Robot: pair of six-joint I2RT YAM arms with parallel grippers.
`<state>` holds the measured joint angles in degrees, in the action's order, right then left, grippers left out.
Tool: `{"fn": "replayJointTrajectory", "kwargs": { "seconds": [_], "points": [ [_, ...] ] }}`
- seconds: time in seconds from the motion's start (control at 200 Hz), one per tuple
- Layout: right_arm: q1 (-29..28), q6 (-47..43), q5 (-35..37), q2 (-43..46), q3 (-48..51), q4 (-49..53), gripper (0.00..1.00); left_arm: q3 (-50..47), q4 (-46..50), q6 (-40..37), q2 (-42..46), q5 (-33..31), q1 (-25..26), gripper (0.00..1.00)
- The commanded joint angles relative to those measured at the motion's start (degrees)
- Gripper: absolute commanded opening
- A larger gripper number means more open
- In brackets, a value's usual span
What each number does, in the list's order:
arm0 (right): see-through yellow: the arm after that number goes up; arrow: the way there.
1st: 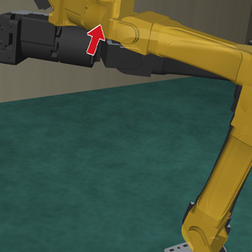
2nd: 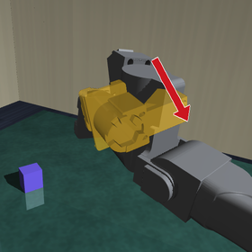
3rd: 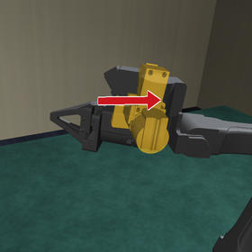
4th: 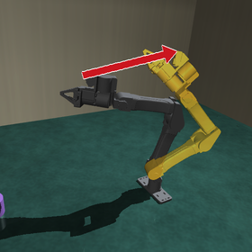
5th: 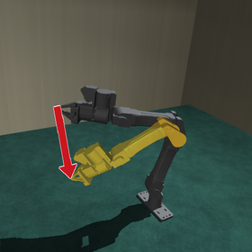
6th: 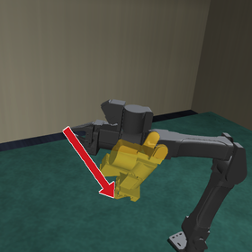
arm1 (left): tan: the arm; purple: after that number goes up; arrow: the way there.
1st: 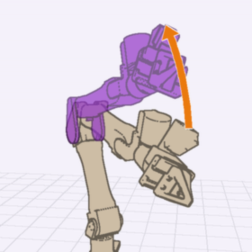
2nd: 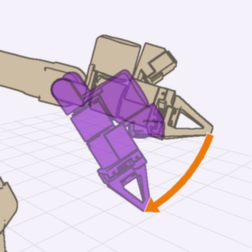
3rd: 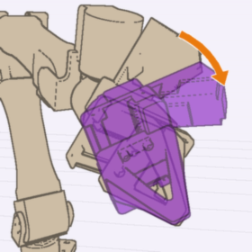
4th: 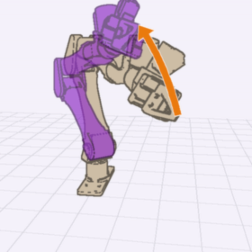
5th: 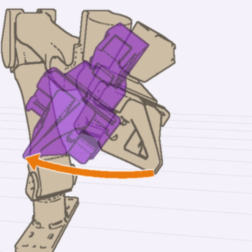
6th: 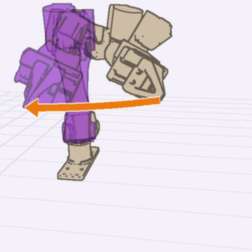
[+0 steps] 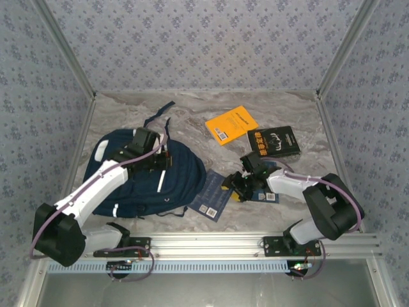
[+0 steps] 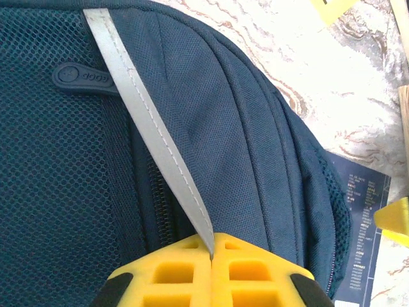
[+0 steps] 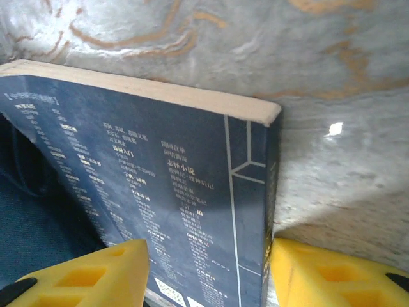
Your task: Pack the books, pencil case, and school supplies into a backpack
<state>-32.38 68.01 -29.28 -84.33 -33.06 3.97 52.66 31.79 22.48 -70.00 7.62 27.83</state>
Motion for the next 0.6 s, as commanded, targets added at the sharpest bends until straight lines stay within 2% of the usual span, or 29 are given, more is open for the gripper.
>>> {"fn": "replayJointTrajectory", "kwargs": {
  "seconds": [0.0,0.355,0.595],
  "points": [
    [-3.21,-4.02,-4.35,-2.41,-0.35,-28.35,0.54,1.08,-0.75,-2.01,-0.05,0.87,0.72,0.0],
    [-3.83,-2.03,-3.77,2.24,2.34,-36.64,0.54,1.18,-0.33,-2.87,-0.93,1.06,0.91,0.0],
    [-6.46,-0.36,-3.15,-1.67,4.61,-45.18,0.55,1.12,-0.38,-2.88,-1.41,1.38,0.91,0.0]
  ]
}}
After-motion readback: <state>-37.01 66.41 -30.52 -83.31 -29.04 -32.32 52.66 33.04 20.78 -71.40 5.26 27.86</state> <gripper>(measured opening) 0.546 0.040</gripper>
